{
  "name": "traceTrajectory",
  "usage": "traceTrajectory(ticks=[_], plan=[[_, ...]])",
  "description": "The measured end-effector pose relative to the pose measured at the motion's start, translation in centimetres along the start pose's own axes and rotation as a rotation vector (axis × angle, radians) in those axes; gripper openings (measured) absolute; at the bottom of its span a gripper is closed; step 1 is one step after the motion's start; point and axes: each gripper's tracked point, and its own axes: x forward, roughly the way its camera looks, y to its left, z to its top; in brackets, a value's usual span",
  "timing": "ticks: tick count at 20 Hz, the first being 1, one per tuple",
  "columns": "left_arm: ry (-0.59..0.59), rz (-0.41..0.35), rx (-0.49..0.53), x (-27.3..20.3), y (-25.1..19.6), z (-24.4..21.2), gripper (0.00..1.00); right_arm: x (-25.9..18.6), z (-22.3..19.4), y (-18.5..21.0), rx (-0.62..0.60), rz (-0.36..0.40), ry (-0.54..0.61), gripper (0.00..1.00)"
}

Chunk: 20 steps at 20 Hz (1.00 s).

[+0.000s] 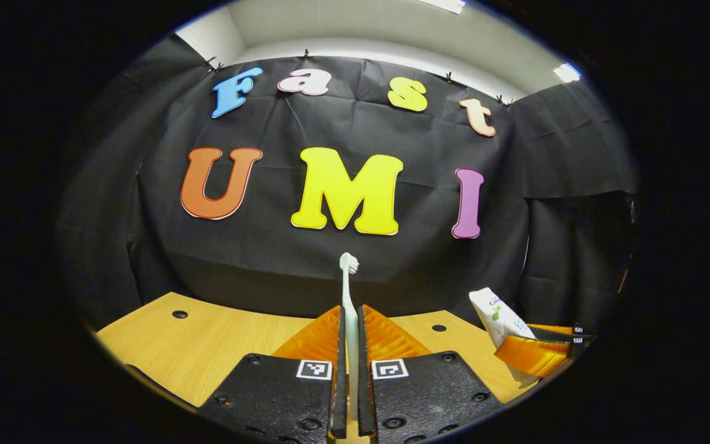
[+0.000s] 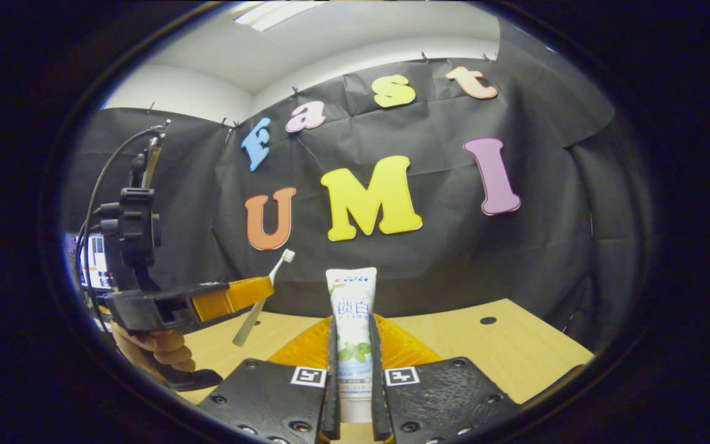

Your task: Put the toothbrush and toothpaste on the desktop into the cup, then pick up the cup and place it on the coaster on the desktop.

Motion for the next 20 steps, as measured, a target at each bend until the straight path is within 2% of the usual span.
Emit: traceTrajectory(ticks=[4,8,12,17,20], plan=[[0.010,-0.003,-0.002,2.9,0.6,-0.6,0.10,5.4,1.6,0.3,-0.046,0.036,-0.042,0.20],[0.021,-0.047,-0.024,4.3,0.9,-2.6,0.10,9.6,-0.4,-0.4,-0.057,0.057,-0.014,0.20],[0.041,-0.062,-0.004,4.8,0.9,-4.9,0.10,11.0,-2.9,-1.0,-0.042,0.087,0.001,0.20],[0.044,-0.029,0.116,5.1,-0.1,-6.4,0.10,12.1,-5.6,-1.6,-0.057,0.060,0.022,0.20],[0.030,-0.040,0.140,5.4,-0.4,-6.9,0.10,12.5,-6.3,-1.7,-0.095,0.044,0.024,0.20]])
